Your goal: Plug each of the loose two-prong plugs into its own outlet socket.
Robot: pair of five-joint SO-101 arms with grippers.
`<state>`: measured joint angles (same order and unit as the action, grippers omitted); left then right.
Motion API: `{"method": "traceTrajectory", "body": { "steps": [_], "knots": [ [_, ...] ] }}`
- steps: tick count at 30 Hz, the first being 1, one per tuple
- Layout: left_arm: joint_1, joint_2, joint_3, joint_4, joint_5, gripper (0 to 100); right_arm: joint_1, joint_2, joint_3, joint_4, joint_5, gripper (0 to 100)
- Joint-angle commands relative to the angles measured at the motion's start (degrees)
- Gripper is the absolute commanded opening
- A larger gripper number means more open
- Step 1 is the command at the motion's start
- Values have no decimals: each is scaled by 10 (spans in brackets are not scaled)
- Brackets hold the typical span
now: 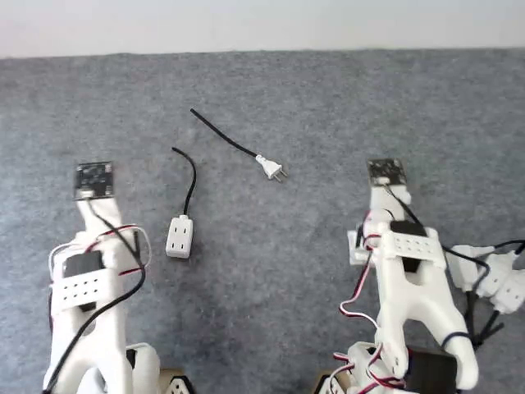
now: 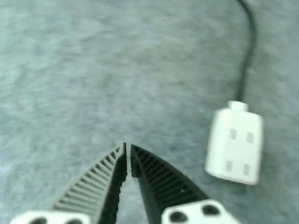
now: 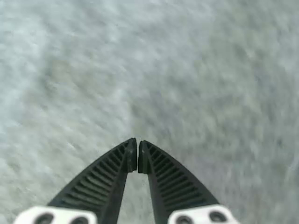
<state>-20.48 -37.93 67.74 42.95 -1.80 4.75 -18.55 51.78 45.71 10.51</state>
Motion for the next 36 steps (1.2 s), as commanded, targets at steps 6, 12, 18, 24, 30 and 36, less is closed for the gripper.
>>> {"method": "traceTrajectory", "body": {
  "steps": [6,12,18,24,30,36],
  "knots": [
    [-35,13,54,-147,4,13,-116,-14,-171,-8,97,16],
    [-35,13,53,-149,4,21,-175,82,-313,23,149,16],
    [-37,18,47,-149,5,113,-175,267,-559,148,151,16],
    [-37,18,48,-149,5,136,-189,413,-726,206,210,16],
    [-36,18,48,-149,4,136,-222,513,-791,206,264,16],
    [-36,18,48,-149,4,136,-247,582,-846,211,260,66]
  ]
}}
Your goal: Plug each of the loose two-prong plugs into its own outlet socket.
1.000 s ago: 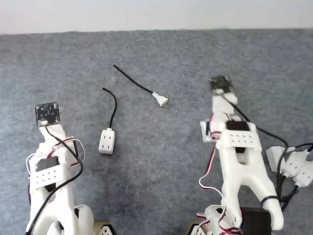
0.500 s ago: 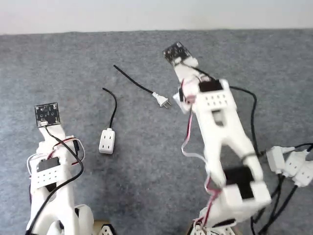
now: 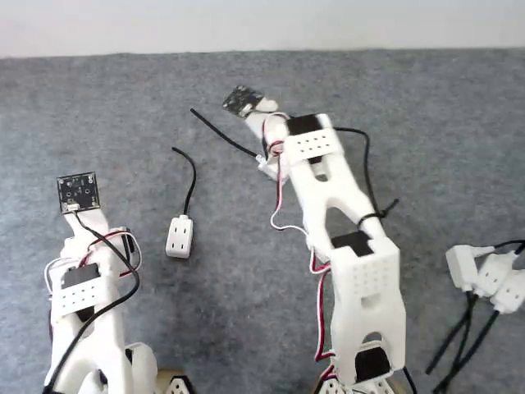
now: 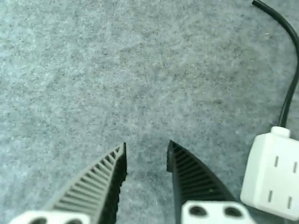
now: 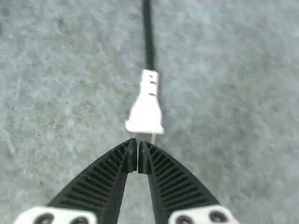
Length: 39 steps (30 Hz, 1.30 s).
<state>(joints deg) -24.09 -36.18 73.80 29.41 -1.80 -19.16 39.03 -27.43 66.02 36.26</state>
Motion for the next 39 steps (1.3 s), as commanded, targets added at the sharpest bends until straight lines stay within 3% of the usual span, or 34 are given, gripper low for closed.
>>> {"method": "traceTrajectory", "body": {
  "steps": [1,6,21,30,37,39],
  "knots": [
    [0,0,-13,-14,4,136,-9,15,-62,8,3,102],
    [0,0,-13,-14,4,136,-10,39,-89,-3,2,223],
    [-1,0,-12,-14,4,136,-40,81,-93,-118,-49,224],
    [-1,0,-12,-14,4,136,-27,98,-110,-118,-53,221],
    [-1,0,-12,-14,4,136,-14,104,-112,-111,-53,42],
    [-1,0,-12,-14,4,136,-13,104,-112,-96,-51,36]
  ]
}}
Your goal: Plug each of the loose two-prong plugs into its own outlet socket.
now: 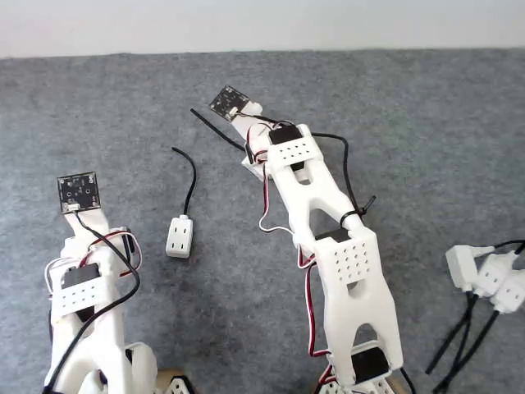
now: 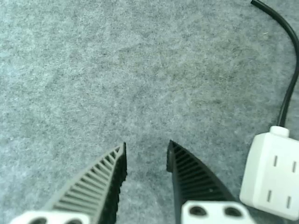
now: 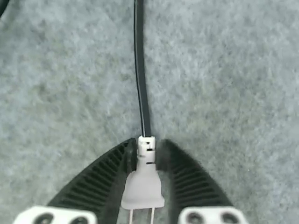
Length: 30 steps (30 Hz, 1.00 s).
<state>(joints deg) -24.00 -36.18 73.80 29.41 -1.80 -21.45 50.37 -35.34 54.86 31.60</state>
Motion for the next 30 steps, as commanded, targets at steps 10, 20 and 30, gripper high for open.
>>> {"method": "traceTrajectory", "body": {
  "steps": [10,20,30],
  "knots": [
    [-2,0,-12,-14,4,136,15,-16,-33,61,-7,5],
    [-2,0,-12,-14,4,136,45,-50,-33,231,-69,9],
    [-11,0,-12,-14,4,137,94,-88,-29,323,-239,9]
  ]
}}
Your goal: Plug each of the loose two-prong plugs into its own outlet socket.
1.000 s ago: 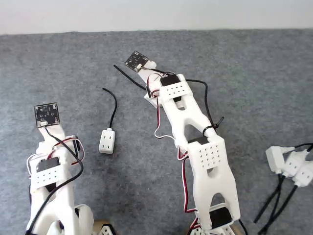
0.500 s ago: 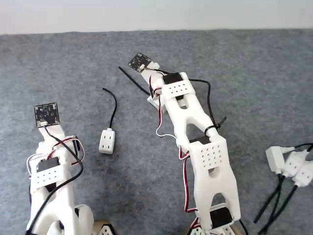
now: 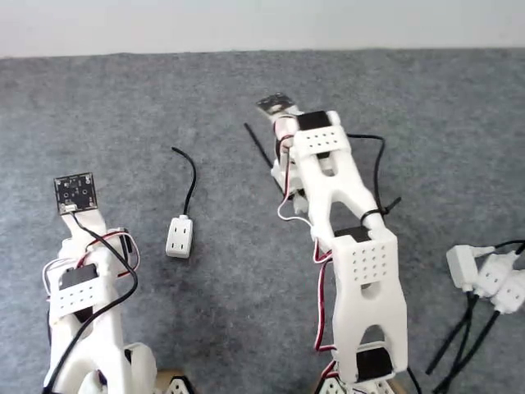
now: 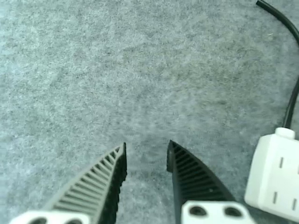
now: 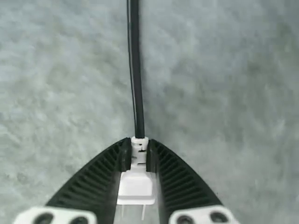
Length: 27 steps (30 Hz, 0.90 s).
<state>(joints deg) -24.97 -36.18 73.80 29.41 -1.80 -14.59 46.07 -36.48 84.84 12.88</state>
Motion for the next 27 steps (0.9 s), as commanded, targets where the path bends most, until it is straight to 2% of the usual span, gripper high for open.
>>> {"method": "traceTrajectory", "body": {
  "steps": [1,6,10,20,27],
  "knots": [
    [-2,0,-12,-14,4,137,36,-47,-17,25,-67,9],
    [-2,0,-12,-14,4,137,83,-50,-14,27,-98,9],
    [-2,0,-12,-14,4,137,89,-77,33,19,-99,9],
    [-2,0,-12,-14,4,137,97,-291,374,-192,-107,9],
    [-2,0,-12,-14,4,137,124,-280,426,-218,-96,9]
  ]
}}
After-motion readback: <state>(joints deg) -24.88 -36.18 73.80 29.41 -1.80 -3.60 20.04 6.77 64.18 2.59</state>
